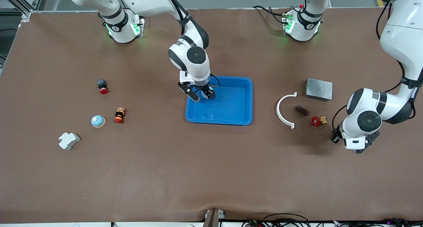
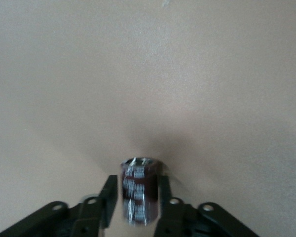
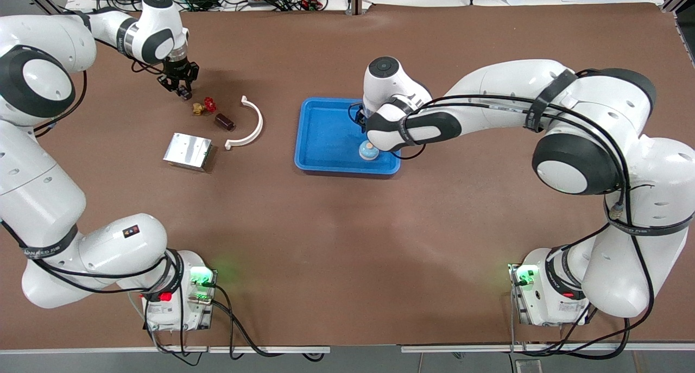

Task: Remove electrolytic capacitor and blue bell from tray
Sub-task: 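Place the capacitor beside the valve while the right gripper grasps the bell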

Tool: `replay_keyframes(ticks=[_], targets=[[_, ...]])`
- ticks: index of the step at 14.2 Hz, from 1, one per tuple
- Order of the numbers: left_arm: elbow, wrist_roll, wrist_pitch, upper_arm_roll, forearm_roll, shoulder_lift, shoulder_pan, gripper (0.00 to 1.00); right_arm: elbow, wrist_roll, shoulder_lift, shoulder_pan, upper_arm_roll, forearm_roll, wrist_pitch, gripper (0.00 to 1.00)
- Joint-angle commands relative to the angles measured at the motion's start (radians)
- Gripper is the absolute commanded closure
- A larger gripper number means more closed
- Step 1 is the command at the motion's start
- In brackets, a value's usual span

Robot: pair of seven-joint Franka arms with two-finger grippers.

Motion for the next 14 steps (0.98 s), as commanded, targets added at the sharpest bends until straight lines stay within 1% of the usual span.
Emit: replay_keyframes(ticks=[1, 4, 5, 6, 7, 8, 10, 11, 12, 14], targets=[[0.022, -0.001, -0.005, -0.017, -0.002, -0.038, 0.009, 0.00, 0.039, 0.039, 0.032, 0.024, -0.015, -0.023, -0.001, 0.00], [0.025, 0.043, -0.046, -0.049, -0.019, -0.102, 0.009, 0.00, 0.049, 0.040, 0.034, 0.024, -0.015, -0.023, -0.001, 0.00], [0.025, 0.101, -0.048, -0.063, -0.019, -0.128, 0.012, 0.00, 0.050, 0.040, 0.034, 0.024, -0.015, -0.023, -0.001, 0.00], [0.029, 0.182, -0.055, -0.071, -0.044, -0.148, 0.011, 0.00, 0.050, 0.043, 0.034, 0.029, -0.015, -0.023, -0.001, 0.00], [0.066, 0.231, -0.090, -0.074, -0.094, -0.159, 0.008, 0.00, 0.050, 0.054, 0.035, 0.030, -0.015, -0.023, -0.001, 0.00], [0.110, 0.252, -0.164, -0.094, -0.117, -0.174, 0.006, 0.00, 0.050, 0.057, 0.038, 0.032, -0.015, -0.023, -0.001, 0.00], [0.186, 0.304, -0.326, -0.164, -0.122, -0.213, 0.011, 0.00, 0.050, 0.059, 0.040, 0.035, -0.015, -0.023, -0.001, 0.00], [0.209, 0.345, -0.380, -0.180, -0.125, -0.238, 0.012, 0.00, 0.050, 0.059, 0.041, 0.038, -0.017, -0.023, -0.001, 0.00], [0.215, 0.403, -0.419, -0.186, -0.151, -0.269, 0.012, 0.00, 0.050, 0.059, 0.041, 0.038, -0.017, -0.023, -0.001, 0.00], [0.215, 0.489, -0.433, -0.183, -0.226, -0.344, 0.015, 0.00, 0.050, 0.059, 0.044, 0.038, -0.015, -0.023, 0.000, 0.00]])
